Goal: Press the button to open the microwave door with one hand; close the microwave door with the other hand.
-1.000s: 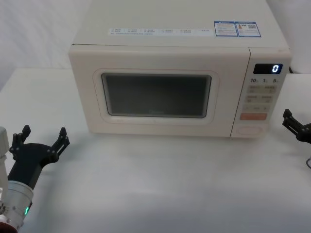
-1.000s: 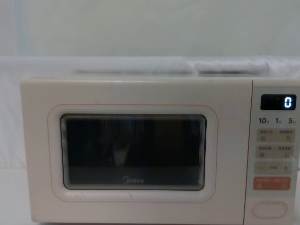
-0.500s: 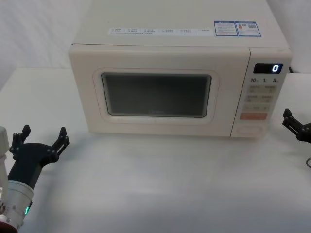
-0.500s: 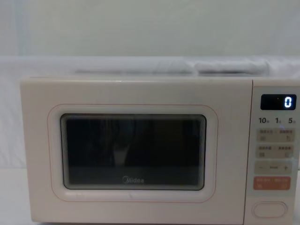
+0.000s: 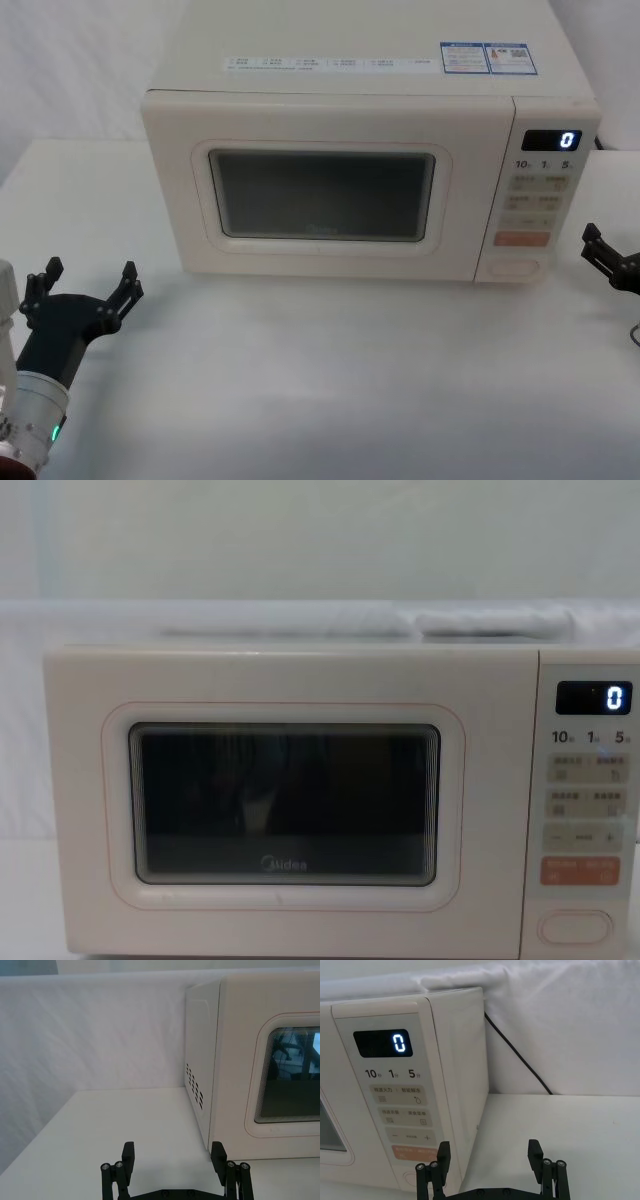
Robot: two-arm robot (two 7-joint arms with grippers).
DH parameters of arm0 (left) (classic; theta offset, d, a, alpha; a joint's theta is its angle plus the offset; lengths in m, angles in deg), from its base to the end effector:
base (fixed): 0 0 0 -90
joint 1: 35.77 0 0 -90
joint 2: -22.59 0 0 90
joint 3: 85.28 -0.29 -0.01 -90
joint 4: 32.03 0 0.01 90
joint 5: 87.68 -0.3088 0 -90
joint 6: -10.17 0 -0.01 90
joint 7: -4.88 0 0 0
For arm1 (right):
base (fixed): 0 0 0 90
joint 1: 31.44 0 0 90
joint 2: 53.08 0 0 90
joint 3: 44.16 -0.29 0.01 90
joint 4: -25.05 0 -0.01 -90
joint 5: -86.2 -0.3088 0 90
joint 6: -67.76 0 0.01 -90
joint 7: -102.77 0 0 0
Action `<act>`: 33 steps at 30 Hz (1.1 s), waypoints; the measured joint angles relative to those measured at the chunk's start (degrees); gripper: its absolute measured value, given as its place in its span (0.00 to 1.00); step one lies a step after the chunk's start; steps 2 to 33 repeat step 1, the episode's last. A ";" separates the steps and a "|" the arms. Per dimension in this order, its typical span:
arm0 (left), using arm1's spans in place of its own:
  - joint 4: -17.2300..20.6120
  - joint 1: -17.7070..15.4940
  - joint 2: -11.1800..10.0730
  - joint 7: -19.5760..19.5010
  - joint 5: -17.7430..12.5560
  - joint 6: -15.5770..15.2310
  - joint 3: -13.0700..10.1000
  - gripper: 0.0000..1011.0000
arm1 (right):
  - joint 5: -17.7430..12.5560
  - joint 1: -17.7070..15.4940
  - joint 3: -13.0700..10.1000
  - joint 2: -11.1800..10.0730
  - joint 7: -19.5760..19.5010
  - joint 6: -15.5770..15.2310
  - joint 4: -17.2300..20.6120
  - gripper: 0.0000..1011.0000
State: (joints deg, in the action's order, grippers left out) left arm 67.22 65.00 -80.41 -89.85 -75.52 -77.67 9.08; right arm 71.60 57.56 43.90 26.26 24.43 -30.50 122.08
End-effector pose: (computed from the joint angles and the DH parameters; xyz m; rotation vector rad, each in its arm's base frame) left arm 0.2754 0.0801 -0.2929 0.0025 -0.0380 1.5244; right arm 0.3230 -0.0591 -0.2615 0.0325 0.0746 -1.3685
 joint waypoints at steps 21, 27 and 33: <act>0.00 0.00 0.00 0.00 0.00 0.00 0.00 0.99 | 0.00 0.00 0.00 0.00 0.00 0.00 0.00 0.99; 0.00 0.00 0.00 0.00 0.00 0.00 0.00 0.99 | 0.00 0.00 0.00 0.00 0.00 0.00 0.00 0.99; 0.00 0.00 0.00 0.00 0.00 0.00 0.00 0.99 | 0.00 0.00 0.00 0.00 0.00 0.00 0.00 0.99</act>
